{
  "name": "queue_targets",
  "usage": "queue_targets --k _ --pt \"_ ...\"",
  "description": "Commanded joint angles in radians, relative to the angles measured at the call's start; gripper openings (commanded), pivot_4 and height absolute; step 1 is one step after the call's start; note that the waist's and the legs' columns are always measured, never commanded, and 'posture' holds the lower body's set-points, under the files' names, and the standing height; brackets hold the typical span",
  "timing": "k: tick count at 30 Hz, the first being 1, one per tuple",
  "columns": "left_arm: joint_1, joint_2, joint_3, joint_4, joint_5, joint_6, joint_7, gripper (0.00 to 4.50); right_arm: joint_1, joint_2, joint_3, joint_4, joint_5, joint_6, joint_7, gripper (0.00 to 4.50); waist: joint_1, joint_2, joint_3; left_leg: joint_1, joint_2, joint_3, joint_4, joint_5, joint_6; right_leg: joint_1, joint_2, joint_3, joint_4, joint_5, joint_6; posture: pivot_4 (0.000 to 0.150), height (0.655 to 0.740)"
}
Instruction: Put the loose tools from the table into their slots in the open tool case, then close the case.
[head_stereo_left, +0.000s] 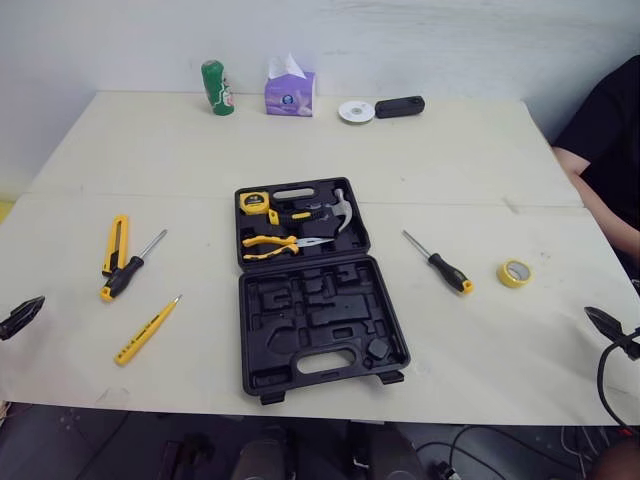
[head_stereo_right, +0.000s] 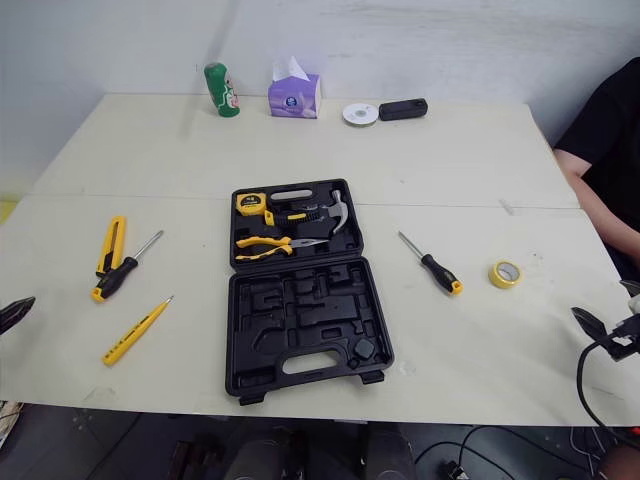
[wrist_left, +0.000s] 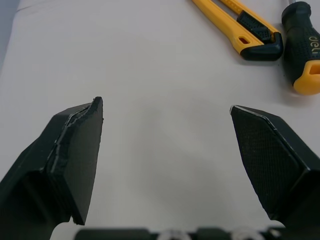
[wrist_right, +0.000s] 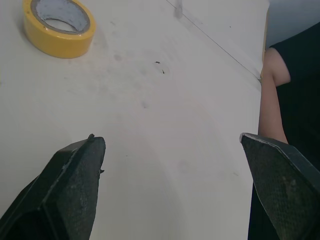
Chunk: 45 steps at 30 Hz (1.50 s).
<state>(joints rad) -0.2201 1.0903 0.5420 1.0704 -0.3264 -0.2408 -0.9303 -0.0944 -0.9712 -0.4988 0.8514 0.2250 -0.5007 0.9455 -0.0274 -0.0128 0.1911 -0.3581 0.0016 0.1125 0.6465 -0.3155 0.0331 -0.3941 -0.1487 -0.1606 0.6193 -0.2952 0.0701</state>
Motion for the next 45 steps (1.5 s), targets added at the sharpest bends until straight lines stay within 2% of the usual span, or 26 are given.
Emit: queue_targets --k 1,11,19,23,30,34,39,45 --pt "0.006 -0.001 0.026 -0.032 -0.029 0.014 -0.016 4.28 0.001 -0.016 -0.008 -0.007 0.02 -0.007 0.001 4.5 -0.001 0.0 0.0 0.0 0.0 0.0 0.0 0.0 0.0 0.0 0.0 0.0 0.0 0.0 0.0 0.15 0.74" --pt "-0.005 -0.016 0.009 -0.092 -0.02 0.041 -0.044 4.28 -0.005 0.008 0.005 -0.063 0.041 0.008 0.025 4.5 -0.001 0.001 0.0 0.0 0.0 0.0 0.0 0.0 0.0 0.0 0.0 0.0 0.0 0.0 0.0 0.15 0.74" --pt "0.015 -0.044 -0.049 -0.234 -0.008 0.058 -0.132 4.28 0.019 0.063 0.031 -0.375 0.186 0.233 0.138 4.5 0.002 0.002 0.001 0.0 0.0 0.0 0.0 0.0 0.0 0.0 0.0 0.0 0.0 0.0 0.0 0.15 0.74" --pt "0.071 -0.087 -0.071 -0.479 -0.054 0.15 -0.172 4.28 0.014 0.081 0.098 -0.571 0.192 0.321 0.139 4.5 0.003 0.003 0.002 -0.001 0.0 0.0 0.0 -0.001 0.0 0.0 0.0 0.0 -0.001 0.0 0.0 0.15 0.74" --pt "0.152 -0.146 -0.099 -0.871 -0.132 0.415 -0.121 4.28 -0.086 0.116 0.21 -0.739 0.183 0.458 0.104 4.5 0.002 0.005 0.005 -0.001 0.001 0.0 0.001 -0.001 0.0 0.0 0.001 0.0 -0.001 0.0 0.0 0.15 0.74" --pt "0.124 -0.212 -0.152 -1.01 -0.108 0.429 -0.043 4.28 -0.18 0.168 0.303 -0.793 0.175 0.537 0.092 4.5 0.003 0.006 0.006 -0.002 0.001 0.0 0.001 0.0 0.0 0.0 0.001 0.0 -0.001 0.0 0.0 0.15 0.74" --pt "0.088 -0.257 -0.217 -1.075 -0.077 0.442 0.002 4.28 -0.274 0.23 0.405 -0.827 0.131 0.617 0.052 4.5 0.003 0.006 0.008 -0.002 0.001 0.0 0.002 0.002 0.005 0.0 0.001 0.0 0.0 0.0 0.0 0.15 0.74" --pt "0.07 -0.297 -0.265 -1.082 -0.03 0.429 0.054 4.28 -0.325 0.287 0.478 -0.827 0.05 0.593 -0.002 4.5 0.004 0.006 0.008 -0.004 0.001 -0.001 0.001 0.003 0.006 -0.001 0.002 -0.001 0.001 0.001 0.001 0.15 0.74"
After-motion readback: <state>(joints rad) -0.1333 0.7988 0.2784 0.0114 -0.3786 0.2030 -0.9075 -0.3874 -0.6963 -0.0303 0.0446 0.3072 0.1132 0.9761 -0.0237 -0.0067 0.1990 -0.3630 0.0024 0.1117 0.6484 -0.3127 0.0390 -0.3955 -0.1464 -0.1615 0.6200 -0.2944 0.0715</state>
